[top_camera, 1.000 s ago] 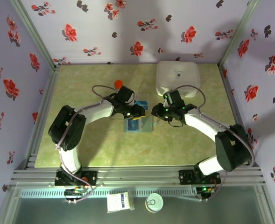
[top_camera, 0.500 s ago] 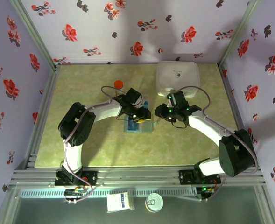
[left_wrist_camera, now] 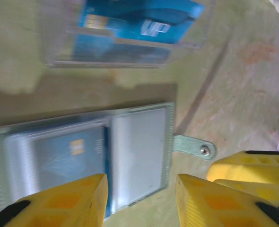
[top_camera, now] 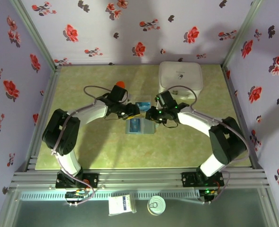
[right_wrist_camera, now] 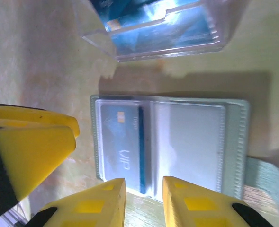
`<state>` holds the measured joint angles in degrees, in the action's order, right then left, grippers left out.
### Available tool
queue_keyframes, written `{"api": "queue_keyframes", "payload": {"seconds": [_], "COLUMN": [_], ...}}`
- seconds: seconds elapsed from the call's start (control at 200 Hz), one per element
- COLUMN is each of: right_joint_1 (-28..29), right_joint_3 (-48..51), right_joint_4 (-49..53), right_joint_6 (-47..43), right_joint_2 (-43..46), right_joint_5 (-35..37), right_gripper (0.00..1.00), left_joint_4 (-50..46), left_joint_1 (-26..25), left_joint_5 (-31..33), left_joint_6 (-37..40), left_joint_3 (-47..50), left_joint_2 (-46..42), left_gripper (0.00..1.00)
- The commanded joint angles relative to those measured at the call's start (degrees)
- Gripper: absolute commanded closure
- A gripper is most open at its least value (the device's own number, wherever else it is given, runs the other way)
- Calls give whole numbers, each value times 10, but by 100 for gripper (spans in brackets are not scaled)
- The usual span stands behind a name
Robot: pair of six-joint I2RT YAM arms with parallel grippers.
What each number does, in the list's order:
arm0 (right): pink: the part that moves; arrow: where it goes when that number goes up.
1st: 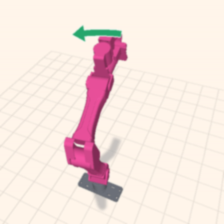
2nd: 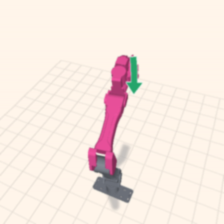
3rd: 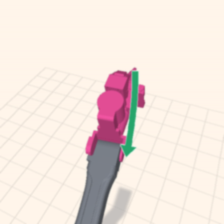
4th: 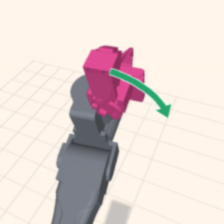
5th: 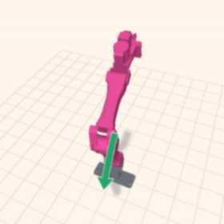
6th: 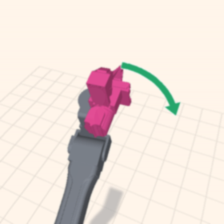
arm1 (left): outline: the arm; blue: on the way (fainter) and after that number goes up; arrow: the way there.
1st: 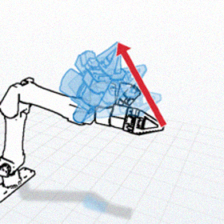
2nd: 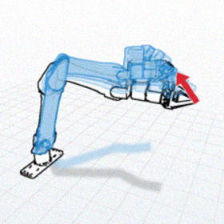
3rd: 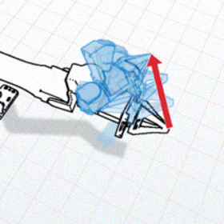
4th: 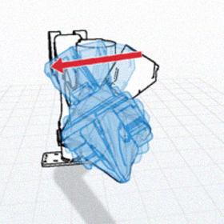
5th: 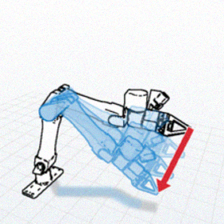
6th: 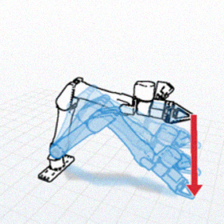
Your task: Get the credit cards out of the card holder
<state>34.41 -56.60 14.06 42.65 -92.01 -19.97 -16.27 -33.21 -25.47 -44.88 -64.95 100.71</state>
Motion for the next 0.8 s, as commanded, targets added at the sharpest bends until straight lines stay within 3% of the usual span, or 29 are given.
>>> {"api": "queue_keyframes", "payload": {"seconds": [0.0, 0.32, 0.795], "right_joint_1": [16, 41, 42], "right_joint_3": [-28, -57, -60], "right_joint_4": [-19, -43, -56], "right_joint_6": [11, 16, 15], "right_joint_2": [-35, -106, -143], "right_joint_5": [-17, -43, -64], "right_gripper": [73, 74, 77], "left_joint_4": [-8, 13, -13], "left_joint_1": [17, 30, 32], "left_joint_5": [3, -21, 4], "left_joint_6": [21, 30, 44], "left_joint_3": [34, 68, 74], "left_joint_2": [-11, 16, 38], "left_gripper": [59, 70, 81]}}
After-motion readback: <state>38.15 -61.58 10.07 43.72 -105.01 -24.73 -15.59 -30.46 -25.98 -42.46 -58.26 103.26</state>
